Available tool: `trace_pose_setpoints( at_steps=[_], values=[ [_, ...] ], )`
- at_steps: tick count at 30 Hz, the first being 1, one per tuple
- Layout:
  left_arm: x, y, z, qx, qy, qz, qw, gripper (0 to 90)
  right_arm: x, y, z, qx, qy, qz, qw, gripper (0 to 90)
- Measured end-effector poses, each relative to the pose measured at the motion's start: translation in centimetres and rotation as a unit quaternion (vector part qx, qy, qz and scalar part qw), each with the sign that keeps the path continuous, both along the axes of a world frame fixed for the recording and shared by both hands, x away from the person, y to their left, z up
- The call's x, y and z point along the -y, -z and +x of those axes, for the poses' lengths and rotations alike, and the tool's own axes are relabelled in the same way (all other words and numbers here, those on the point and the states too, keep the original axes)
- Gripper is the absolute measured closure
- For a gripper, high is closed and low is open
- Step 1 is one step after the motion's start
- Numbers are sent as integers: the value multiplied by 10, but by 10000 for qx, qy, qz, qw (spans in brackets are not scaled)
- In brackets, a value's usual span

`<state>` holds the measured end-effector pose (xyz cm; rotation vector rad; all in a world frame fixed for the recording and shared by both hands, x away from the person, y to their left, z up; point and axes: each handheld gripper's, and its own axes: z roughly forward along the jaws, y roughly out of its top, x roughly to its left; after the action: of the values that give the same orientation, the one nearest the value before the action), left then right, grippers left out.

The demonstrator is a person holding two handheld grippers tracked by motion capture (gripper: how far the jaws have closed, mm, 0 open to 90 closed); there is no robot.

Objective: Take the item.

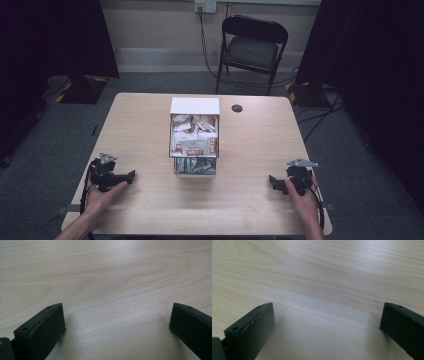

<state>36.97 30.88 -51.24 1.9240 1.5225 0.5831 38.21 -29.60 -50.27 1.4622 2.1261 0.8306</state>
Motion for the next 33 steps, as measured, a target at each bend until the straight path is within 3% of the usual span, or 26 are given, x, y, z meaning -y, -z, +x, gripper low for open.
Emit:
trace_pose_setpoints(
  at_steps=[5,10,15,20,23,28,33],
  values=[
    [0,-1,1,0,29,20,10000,2,0,0,0,1,-2,3,10000,0],
    [2,-3,1,114,91,-35,9999,154,0,0,0,5,-11,1,10000,0],
    [1,-4,1,54,109,-111,9999,155,0,0,0,8,-14,-1,10000,0],
    [1,-11,2,-105,229,-345,9991,175,0,0,0,8,-14,-1,10000,0],
    [2,-14,2,-178,256,-355,9989,212,0,0,0,7,-12,1,10000,0],
    [5,-21,0,-36,335,-327,9989,231,0,0,0,7,-14,0,10000,0],
    [9,-25,-1,29,520,-460,9976,259,0,0,0,6,-12,1,10000,0]
  ],
)
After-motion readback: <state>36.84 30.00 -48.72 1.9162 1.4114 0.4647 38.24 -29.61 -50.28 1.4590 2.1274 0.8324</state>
